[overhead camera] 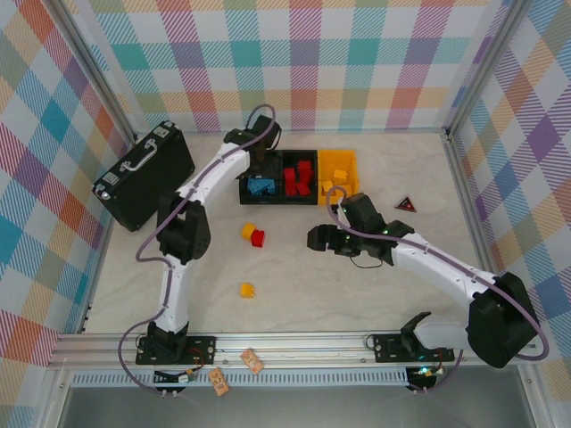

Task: Sort the legos into containers by color
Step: Pick up the lego from the center of the table.

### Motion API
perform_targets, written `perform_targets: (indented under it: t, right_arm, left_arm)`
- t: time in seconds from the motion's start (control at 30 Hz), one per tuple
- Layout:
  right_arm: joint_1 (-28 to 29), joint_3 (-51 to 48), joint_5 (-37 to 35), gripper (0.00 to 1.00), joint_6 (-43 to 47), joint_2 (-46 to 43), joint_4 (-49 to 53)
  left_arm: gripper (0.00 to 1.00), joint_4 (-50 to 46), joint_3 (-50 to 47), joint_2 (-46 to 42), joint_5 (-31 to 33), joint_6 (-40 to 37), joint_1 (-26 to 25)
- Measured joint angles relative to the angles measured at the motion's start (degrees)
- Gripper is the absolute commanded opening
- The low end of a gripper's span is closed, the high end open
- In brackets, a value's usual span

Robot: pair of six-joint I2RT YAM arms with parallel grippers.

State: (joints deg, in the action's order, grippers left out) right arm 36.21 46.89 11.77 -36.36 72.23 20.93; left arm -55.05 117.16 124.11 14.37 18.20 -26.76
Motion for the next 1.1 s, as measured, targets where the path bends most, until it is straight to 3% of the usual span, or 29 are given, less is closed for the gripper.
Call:
perform_targets:
  t: [0.27, 0.47, 0.77, 1.1]
  right_arm:
    - [1.01, 0.00, -0.59, 0.75, 1.31, 0.09, 1.20]
    - [2.38, 0.02, -0.63, 0.74, 1.31, 0.48, 1.18]
    - [2.84, -0.31, -0.90, 0.74, 1.25, 0.52, 1.03]
    - [2.84, -1.86, -1.92, 0.74, 1.03, 0.50, 0.98]
  left_arm:
    - [0.75, 6.21, -22.77, -20.79, -4.66, 0.61, -2.03]
    - [0.74, 9.57, -36.41, -29.86, -8.66, 2.64, -2.43]
    - [0.73, 14.38, -51.15, -35.69, -11.74, 5.18, -7.04]
    - [0.76, 22.23, -55.47, -32.09, -10.21, 7.76, -10.34]
